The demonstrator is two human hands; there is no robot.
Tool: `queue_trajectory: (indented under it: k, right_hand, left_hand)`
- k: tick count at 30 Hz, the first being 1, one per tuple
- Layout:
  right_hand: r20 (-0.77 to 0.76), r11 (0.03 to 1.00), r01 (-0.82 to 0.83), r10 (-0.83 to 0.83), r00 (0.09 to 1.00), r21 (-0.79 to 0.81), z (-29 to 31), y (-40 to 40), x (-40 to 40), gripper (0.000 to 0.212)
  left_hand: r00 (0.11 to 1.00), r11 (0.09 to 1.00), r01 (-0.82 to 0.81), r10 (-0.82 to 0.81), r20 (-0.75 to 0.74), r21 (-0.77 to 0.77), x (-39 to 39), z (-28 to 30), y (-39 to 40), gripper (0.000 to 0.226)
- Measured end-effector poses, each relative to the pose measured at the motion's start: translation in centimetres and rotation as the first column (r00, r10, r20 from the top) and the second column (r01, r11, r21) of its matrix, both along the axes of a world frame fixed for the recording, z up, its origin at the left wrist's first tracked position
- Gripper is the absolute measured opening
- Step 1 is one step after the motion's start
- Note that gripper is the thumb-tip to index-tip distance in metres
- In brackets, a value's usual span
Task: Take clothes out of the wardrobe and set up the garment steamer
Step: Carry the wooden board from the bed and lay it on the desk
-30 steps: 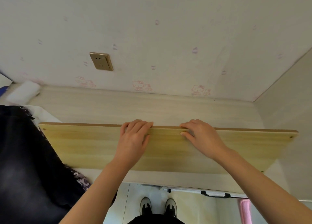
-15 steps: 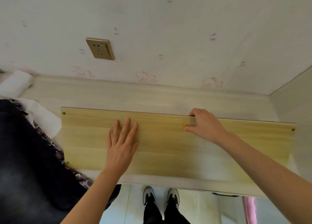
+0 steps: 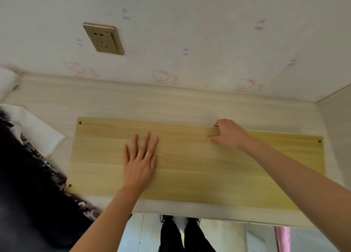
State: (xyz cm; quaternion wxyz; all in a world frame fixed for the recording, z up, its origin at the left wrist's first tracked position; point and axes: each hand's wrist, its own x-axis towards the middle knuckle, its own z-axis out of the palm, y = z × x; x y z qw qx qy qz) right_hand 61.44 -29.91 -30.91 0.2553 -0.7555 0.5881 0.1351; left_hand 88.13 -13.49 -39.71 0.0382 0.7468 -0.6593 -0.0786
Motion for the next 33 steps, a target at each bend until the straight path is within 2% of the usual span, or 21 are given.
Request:
queue_trajectory:
  k: [6, 15, 17, 20, 22, 24, 29, 33]
  right_hand:
    - [-0.046, 0.995, 0.008, -0.003, 0.999, 0.095, -2.1, -1.1, 0.6, 0.068]
    - [-0.118, 0.994, -0.065, 0.074, 0.99, 0.083, -3.9, -1.4, 0.6, 0.063]
    - [-0.14, 0.995, -0.088, 0.093, 0.986, 0.039, -3.9, -1.4, 0.7, 0.058]
    - [-0.083, 0.976, -0.116, 0.102, 0.991, -0.184, -3.4, -0.8, 0.9, 0.038]
    - [-0.104, 0.949, -0.193, 0.172, 0.98, -0.248, -3.5, 0.4, 0.8, 0.043]
    - [-0.124, 0.946, -0.216, 0.191, 0.974, -0.241, -4.3, 2.1, 0.4, 0.054]
    - [-0.143, 0.98, -0.092, 0.066, 0.987, -0.178, -5.9, 6.3, 0.0, 0.064]
    - [-0.159, 0.984, -0.054, 0.027, 0.987, -0.171, -7.2, 10.5, -1.6, 0.066]
  left_hand:
    - [1.0, 1.0, -0.014, 0.014, 0.0, 0.023, 0.1, -1.2, -0.3, 0.055]
    - [0.999, 0.999, -0.042, 0.042, -0.004, 0.018, 0.1, -1.9, -0.5, 0.052]
    - [0.999, 0.999, -0.044, 0.044, -0.009, 0.018, 0.1, -2.1, -0.5, 0.052]
    - [0.995, 0.996, -0.088, 0.089, -0.036, 0.02, 0.1, -2.4, -0.5, 0.051]
    - [0.993, 0.994, -0.108, 0.109, -0.053, 0.015, 0.0, -2.5, -0.5, 0.051]
    - [0.992, 0.994, -0.109, 0.11, -0.056, 0.013, 0.0, -2.5, -0.4, 0.051]
    - [0.992, 0.994, -0.108, 0.109, -0.062, 0.016, 0.1, -2.5, -0.6, 0.052]
    - [0.99, 0.992, -0.124, 0.125, -0.063, 0.029, 0.5, -2.6, 0.2, 0.056]
